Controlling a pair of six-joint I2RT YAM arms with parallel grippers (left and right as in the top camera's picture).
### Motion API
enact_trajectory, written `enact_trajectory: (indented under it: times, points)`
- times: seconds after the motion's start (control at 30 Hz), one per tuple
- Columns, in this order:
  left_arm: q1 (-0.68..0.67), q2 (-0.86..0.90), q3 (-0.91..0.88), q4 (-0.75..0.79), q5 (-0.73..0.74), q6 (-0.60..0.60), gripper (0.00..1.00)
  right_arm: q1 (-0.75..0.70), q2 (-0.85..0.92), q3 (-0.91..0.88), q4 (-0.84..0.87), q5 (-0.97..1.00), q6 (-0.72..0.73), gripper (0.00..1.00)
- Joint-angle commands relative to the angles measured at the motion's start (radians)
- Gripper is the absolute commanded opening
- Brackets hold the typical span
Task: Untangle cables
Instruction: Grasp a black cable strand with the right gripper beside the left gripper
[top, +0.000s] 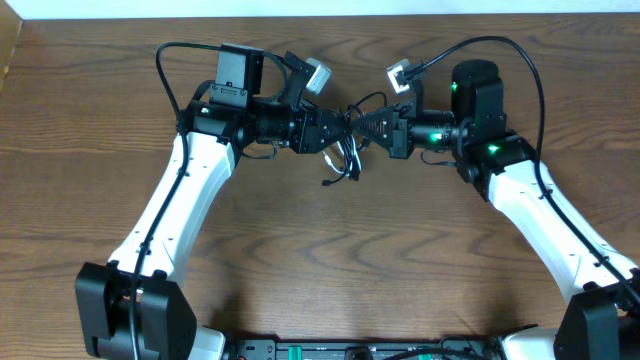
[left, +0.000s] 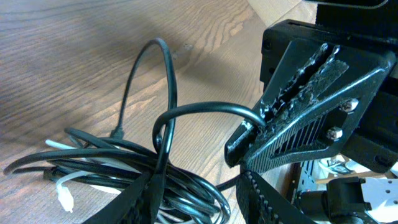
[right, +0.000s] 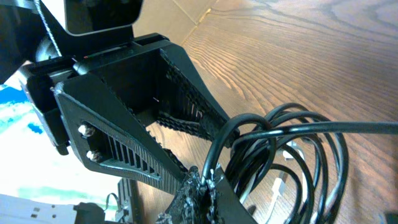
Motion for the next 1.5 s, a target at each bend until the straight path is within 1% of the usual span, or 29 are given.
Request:
enact_trajectory:
  times: [0.0,0.1,0.2,0.27,0.4,0.47,0.53,0.77,0.83,1.03,1.2,1.27,1.47]
  points:
    - [-0.011,0.015,0.008,0.002,-0.126,-0.001,0.43,0.028,-0.023,0.02,0.035,-0.23,-0.012,0.01]
    - [-0.011,0.015,0.008,0.005,-0.131,0.003,0.43,0.028,-0.023,0.02,0.035,-0.233,-0.012,0.01]
    - [-0.01,0.015,0.008,0.005,-0.195,0.003,0.43,0.028,-0.023,0.02,0.037,-0.237,-0.012,0.01]
    - [-0.01,0.015,0.008,0.007,-0.211,0.005,0.43,0.028,-0.023,0.02,0.036,-0.236,-0.013,0.01]
    - [-0.01,0.015,0.008,0.01,-0.221,0.011,0.43,0.028,-0.023,0.02,0.028,-0.236,-0.061,0.01]
    - [-0.01,0.015,0.008,0.01,-0.28,0.014,0.43,0.028,-0.023,0.02,0.012,-0.223,-0.094,0.01]
    - [-0.01,0.015,0.008,0.01,-0.327,0.014,0.43,0.028,-0.023,0.02,-0.005,-0.184,-0.098,0.01]
    - [-0.008,0.015,0.008,0.009,-0.333,0.013,0.43,0.027,-0.023,0.02,-0.028,-0.116,-0.097,0.01]
    - [-0.009,0.015,0.008,0.009,-0.316,0.014,0.43,0.028,-0.023,0.02,-0.027,-0.116,-0.096,0.01]
    - [-0.009,0.015,0.008,0.014,-0.165,0.015,0.43,0.028,-0.023,0.02,-0.027,-0.117,-0.061,0.01]
    - [-0.009,0.015,0.008,0.02,-0.048,0.092,0.43,0.028,-0.023,0.02,-0.027,-0.117,-0.02,0.01]
    - [-0.009,0.015,0.008,0.028,-0.019,0.101,0.43,0.028,-0.023,0.02,-0.027,-0.117,-0.007,0.01]
    - [-0.01,0.015,0.008,0.027,-0.027,0.101,0.43,0.028,-0.023,0.02,-0.022,-0.128,-0.006,0.01]
